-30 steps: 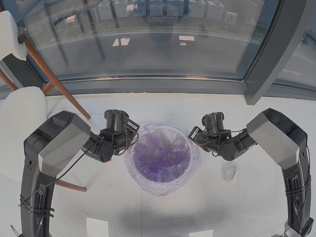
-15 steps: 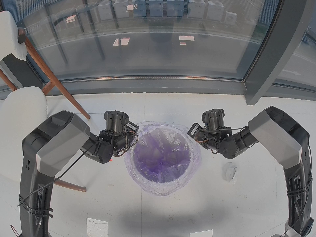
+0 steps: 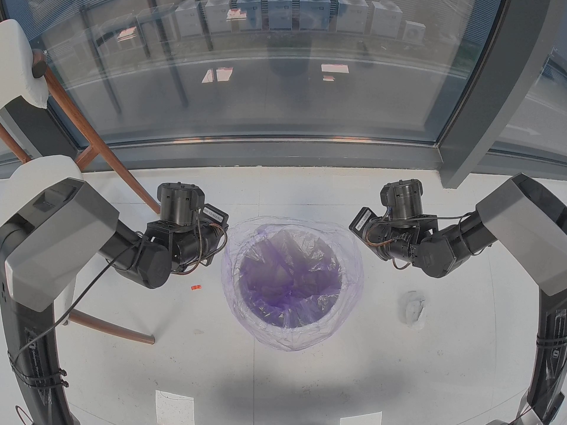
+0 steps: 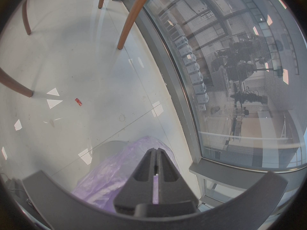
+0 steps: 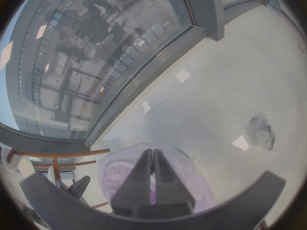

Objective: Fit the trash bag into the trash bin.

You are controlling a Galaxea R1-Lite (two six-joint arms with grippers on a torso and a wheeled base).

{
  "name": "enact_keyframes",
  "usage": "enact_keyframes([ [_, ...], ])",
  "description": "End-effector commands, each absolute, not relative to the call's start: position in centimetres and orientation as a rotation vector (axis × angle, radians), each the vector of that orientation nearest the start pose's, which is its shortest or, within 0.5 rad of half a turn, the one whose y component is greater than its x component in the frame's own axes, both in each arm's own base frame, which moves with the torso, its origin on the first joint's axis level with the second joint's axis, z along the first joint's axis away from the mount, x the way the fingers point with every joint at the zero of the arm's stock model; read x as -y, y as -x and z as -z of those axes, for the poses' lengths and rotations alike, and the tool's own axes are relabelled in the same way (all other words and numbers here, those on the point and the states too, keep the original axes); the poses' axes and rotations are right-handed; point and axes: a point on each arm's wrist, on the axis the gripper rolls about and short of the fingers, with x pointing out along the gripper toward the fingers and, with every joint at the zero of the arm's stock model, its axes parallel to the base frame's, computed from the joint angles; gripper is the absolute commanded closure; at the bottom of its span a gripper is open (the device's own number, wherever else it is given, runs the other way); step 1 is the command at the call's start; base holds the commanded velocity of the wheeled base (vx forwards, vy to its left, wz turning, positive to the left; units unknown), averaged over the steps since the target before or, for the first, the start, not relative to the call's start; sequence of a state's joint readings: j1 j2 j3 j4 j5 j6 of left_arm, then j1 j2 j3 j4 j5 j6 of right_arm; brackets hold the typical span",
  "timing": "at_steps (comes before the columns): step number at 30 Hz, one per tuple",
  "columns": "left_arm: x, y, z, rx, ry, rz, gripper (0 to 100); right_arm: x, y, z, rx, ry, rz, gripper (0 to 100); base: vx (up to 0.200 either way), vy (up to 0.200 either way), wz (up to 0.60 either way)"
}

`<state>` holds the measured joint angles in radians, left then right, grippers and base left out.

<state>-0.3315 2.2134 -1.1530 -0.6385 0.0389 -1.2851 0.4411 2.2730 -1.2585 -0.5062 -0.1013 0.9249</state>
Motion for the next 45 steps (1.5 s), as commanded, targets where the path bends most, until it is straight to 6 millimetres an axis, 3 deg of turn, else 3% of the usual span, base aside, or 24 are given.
enact_keyframes([
  [1,13.2,-36.4,-12.0,-0.515,1.195,0.02,100,-14.4,-38.9,-6.3,-0.621,-0.664,0.005,100,0.0,0.0,0.0],
  [3,12.7,-34.5,-13.8,-0.494,1.203,0.039,100,-11.3,-38.4,-6.2,-0.628,-0.575,0.046,100,0.0,0.0,0.0],
  [5,12.3,-33.2,-14.8,-0.479,1.207,0.049,100,-9.7,-38.0,-6.0,-0.641,-0.54,0.064,100,0.0,0.0,0.0],
  [6,11.7,-31.6,-15.7,-0.466,1.215,0.057,100,-7.6,-37.7,-5.8,-0.649,-0.507,0.097,100,0.0,0.0,0.0],
  [9,10.6,-28.9,-16.7,-0.46,1.227,0.067,100,-4.5,-37.3,-4.9,-0.675,-0.467,0.16,100,0.0,0.0,0.0],
  [10,10.6,-28.8,-16.7,-0.46,1.227,0.067,100,-4.3,-37.3,-4.8,-0.678,-0.465,0.161,100,0.0,0.0,0.0],
  [11,10.2,-27.6,-16.8,-0.462,1.227,0.067,100,-2.3,-37.1,-4.1,-0.707,-0.433,0.169,100,0.0,0.0,0.0],
  [13,9.9,-27.0,-17.0,-0.449,1.231,0.077,100,-0.5,-36.7,-2.5,-0.763,-0.375,0.167,100,0.0,0.0,0.0],
  [14,9.8,-26.8,-17.2,-0.429,1.235,0.091,100,0.5,-36.5,-1.1,-0.795,-0.326,0.17,0,0.0,0.0,0.0],
  [20,9.7,-26.6,-17.6,-0.345,1.244,0.141,100,0.7,-37.0,3.3,-0.75,-0.289,0.157,0,0.0,0.0,0.0],
  [21,9.7,-26.6,-17.6,-0.345,1.244,0.141,100,0.7,-37.0,3.3,-0.75,-0.289,0.157,0,0.0,0.0,0.0],
  [22,9.6,-26.4,-17.4,-0.347,1.242,0.133,100,0.6,-37.1,5.2,-0.734,-0.283,0.148,0,0.0,0.0,0.0],
  [25,9.5,-26.0,-16.6,-0.371,1.231,0.113,100,0.2,-37.3,6.7,-0.727,-0.28,0.135,0,0.0,0.0,0.0],
  [26,9.5,-25.9,-16.4,-0.376,1.229,0.106,0,0.2,-37.3,7.1,-0.735,-0.28,0.135,0,0.0,0.0,0.0],
  [32,9.1,-25.1,-17.4,-0.336,1.241,0.125,0,0.2,-37.1,7.9,-0.824,-0.287,0.152,0,0.0,0.0,0.0],
  [38,9.2,-25.1,-17.1,-0.345,1.238,0.118,0,-0.2,-37.3,7.9,-0.934,-0.278,0.154,0,0.0,0.0,0.0],
  [43,9.2,-25.2,-17.0,-0.348,1.236,0.118,0,-0.3,-38.7,7.4,-0.977,-0.276,0.158,0,0.0,0.0,0.0],
  [45,9.2,-25.2,-17.2,-0.345,1.241,0.124,0,-0.5,-40.7,6.4,-0.934,-0.271,0.143,0,0.0,0.0,0.0],
])
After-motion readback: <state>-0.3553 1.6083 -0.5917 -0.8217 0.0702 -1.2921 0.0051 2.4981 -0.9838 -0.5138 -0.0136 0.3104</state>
